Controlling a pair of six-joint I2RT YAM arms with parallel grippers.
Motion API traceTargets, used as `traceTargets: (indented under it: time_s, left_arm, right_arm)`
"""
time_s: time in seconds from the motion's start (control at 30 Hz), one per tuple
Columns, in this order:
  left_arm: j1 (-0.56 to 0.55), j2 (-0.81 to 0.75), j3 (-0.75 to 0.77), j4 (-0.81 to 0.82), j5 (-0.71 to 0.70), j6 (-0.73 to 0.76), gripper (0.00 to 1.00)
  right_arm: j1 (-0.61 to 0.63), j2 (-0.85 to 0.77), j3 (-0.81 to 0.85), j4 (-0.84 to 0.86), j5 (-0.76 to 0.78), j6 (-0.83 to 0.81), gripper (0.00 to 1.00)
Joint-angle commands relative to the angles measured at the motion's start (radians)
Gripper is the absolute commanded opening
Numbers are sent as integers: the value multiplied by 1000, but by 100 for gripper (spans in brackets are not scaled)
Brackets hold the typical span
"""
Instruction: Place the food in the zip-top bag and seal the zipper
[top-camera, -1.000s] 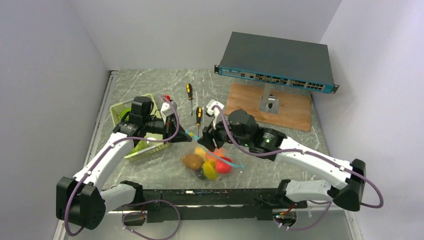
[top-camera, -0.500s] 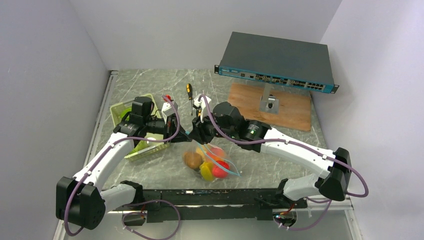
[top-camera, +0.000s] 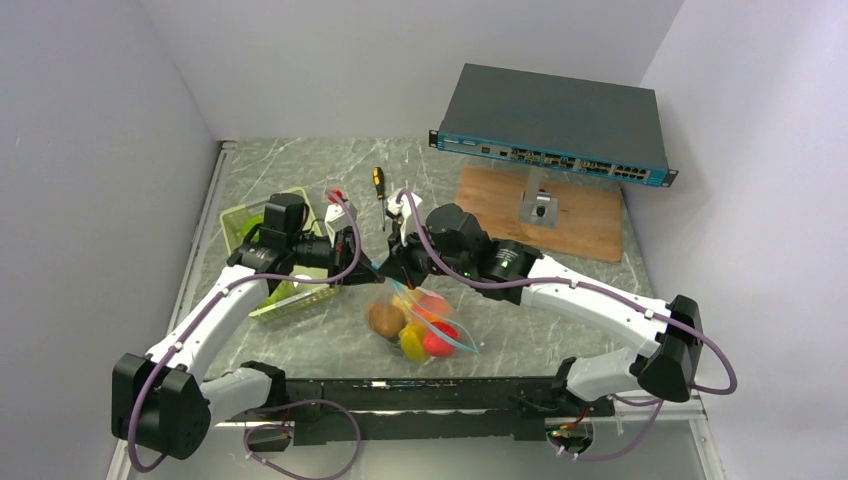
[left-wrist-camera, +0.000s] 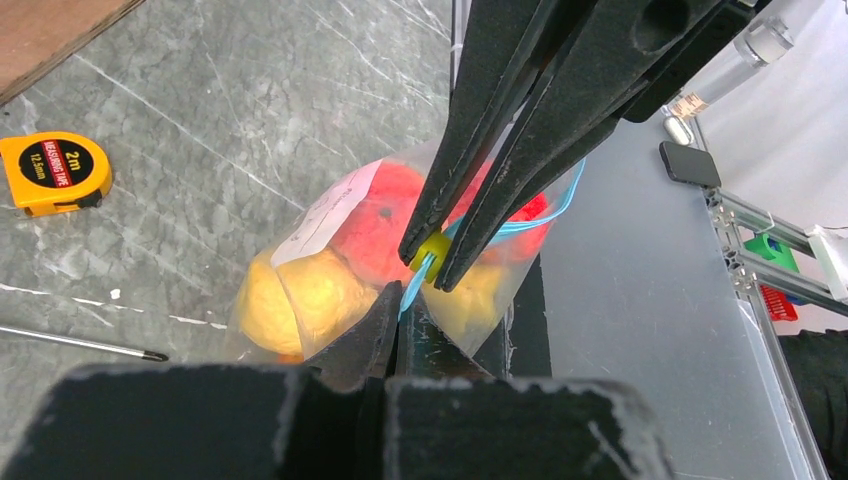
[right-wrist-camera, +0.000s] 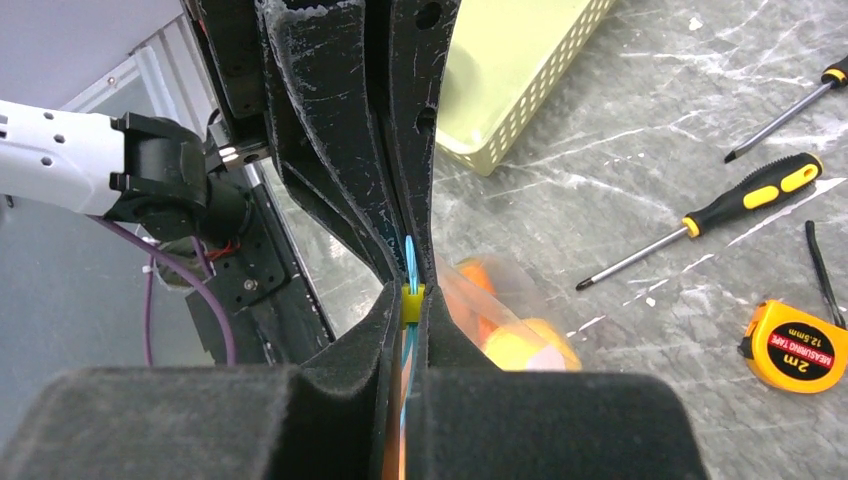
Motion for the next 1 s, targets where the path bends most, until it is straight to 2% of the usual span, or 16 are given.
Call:
traceTargets:
  time_s: [0.0, 0.5, 0.97]
  left_arm:
    - [2, -7, 17, 0, -58, 3, 0]
    - [86, -11, 21, -27, -165, 17, 0]
    - [172, -12, 20, -13, -196, -7, 0]
  right_arm:
    - [-2, -44, 13, 22, 2, -9, 0]
    - [-2, -185, -84, -45, 47, -15, 0]
    - [-2, -393, -173, -214, 162, -20, 0]
